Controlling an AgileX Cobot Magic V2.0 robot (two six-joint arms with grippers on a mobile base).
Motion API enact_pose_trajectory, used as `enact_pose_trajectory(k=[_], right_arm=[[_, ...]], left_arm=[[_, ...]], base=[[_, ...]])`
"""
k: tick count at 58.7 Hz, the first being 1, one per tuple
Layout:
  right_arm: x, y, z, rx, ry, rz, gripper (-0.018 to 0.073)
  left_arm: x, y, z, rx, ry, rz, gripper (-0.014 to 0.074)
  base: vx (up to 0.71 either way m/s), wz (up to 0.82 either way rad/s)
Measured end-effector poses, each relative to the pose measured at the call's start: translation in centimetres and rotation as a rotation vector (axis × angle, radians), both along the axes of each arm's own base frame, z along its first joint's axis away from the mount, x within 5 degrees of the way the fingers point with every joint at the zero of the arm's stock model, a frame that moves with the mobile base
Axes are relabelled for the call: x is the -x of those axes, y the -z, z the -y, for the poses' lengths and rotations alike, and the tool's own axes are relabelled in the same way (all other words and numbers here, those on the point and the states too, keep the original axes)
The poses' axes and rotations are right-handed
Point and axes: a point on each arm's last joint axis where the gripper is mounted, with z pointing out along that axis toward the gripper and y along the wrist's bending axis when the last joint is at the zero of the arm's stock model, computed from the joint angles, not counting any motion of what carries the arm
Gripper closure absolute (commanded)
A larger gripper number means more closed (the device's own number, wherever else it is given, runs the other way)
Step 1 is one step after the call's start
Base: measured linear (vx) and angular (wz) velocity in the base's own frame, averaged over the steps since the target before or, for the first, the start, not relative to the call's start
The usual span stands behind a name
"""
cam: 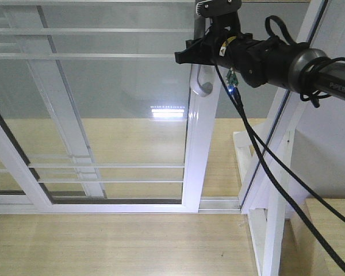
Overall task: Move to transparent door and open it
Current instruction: 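Grip the handle with the right gripper and slide the door away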
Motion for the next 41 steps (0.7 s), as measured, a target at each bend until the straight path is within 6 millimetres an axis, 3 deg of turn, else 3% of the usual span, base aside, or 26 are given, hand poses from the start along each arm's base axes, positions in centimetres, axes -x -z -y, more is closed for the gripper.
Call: enact_pose_trajectory(k=[12, 32, 41], right_arm=[[0.2, 0.2, -1.6, -0.010, -0.043, 0.037, 0.0477], [0.3, 0.3, -2.0, -0.093, -0.008, -0.018, 0.0019], [1.0, 0.2, -3.4, -0.077, -0.054, -0.002, -0.0020]], left_arm=[[0.0, 0.0, 0.0, 0.000, 0.000, 0.000, 0.0163], [0.0, 0.0, 0.0, 0.000, 0.000, 0.000, 0.0163], [0.0, 0.0, 0.0, 0.000, 0.000, 0.000, 0.0163]], base=[[0.00, 0.01], [0.00, 0.00], [0.00, 0.00]])
